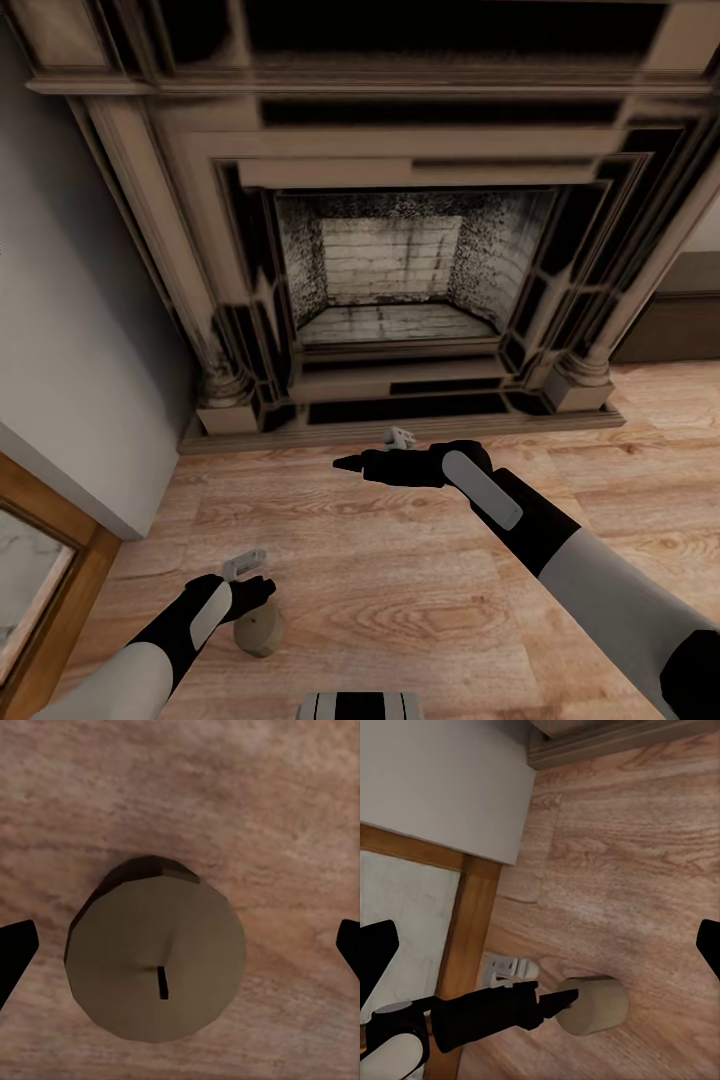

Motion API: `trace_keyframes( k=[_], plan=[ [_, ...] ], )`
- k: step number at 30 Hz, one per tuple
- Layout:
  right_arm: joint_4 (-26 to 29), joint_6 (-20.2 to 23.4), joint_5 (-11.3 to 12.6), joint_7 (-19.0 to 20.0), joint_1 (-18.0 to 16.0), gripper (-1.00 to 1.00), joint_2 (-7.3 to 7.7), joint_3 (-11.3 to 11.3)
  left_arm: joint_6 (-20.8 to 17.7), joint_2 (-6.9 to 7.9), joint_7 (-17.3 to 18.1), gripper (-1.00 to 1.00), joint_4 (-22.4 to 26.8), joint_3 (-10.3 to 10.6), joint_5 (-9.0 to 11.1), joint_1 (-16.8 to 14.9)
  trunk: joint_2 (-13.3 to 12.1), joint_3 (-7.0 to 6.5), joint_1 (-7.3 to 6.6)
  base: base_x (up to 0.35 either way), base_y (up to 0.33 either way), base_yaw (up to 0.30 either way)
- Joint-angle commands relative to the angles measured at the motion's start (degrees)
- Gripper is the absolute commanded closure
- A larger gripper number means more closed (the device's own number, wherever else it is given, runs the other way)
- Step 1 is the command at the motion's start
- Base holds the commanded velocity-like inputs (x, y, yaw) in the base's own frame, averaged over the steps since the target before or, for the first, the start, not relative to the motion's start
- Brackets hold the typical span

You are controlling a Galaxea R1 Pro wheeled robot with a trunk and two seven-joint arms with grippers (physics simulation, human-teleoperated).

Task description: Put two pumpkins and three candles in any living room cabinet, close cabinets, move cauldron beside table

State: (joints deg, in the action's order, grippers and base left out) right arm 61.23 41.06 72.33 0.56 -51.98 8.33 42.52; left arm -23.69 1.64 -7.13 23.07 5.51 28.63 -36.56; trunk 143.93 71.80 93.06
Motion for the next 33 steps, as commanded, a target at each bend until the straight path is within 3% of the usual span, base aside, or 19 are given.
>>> trace_keyframes(
  k=[1, 22, 33],
  plan=[
    [0.03, 0.07, 0.00, 0.06, -0.05, -1.00, 0.04, 0.11, -0.22, 0.08, -0.49, -1.00, 0.14, 0.47, 0.68, 0.00, 0.02, 0.05, -0.01, 0.017, 0.067, 0.000],
    [0.03, 0.07, 0.00, 0.06, -0.05, -1.00, 0.09, 0.11, -0.22, -0.05, -0.49, -1.00, 0.14, 0.62, 0.47, 0.00, 0.02, 0.05, -0.01, 0.010, 0.044, 0.000],
    [0.05, 0.07, 0.00, 0.14, -0.05, -1.00, 0.08, 0.11, -0.14, -0.06, -0.50, -1.00, 0.14, 0.48, 0.46, 0.00, 0.06, 0.71, 0.07, 0.000, 0.000, 0.000]
  ],
)
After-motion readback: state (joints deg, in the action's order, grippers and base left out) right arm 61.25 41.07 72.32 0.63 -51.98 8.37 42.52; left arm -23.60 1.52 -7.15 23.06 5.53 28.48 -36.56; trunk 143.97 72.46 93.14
